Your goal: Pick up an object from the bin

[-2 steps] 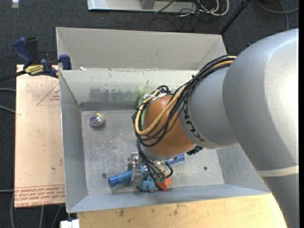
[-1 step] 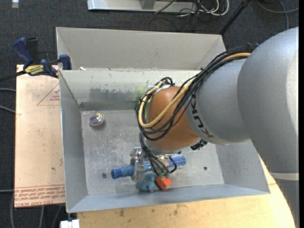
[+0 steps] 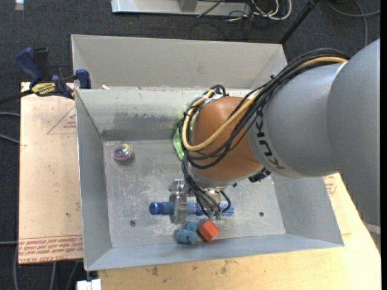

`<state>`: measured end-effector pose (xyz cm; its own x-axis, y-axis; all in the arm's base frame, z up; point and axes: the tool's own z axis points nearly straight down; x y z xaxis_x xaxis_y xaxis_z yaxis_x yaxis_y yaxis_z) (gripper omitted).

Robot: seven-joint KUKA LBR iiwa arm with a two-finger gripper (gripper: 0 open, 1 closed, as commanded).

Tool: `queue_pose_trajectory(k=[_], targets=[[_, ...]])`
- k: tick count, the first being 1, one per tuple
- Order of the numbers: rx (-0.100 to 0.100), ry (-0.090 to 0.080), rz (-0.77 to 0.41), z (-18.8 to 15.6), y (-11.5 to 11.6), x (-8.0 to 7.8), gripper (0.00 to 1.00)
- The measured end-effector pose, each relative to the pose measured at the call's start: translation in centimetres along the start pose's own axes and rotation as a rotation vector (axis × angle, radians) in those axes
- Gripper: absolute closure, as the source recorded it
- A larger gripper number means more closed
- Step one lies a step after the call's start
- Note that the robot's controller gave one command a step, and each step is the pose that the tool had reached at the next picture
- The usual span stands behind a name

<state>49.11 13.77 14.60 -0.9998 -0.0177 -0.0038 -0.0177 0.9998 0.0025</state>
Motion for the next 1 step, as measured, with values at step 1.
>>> queue_pose_trajectory(k=[1], targets=[[0.001, 0.002, 0.001, -0.46, 0.05, -0.02, 1.00]])
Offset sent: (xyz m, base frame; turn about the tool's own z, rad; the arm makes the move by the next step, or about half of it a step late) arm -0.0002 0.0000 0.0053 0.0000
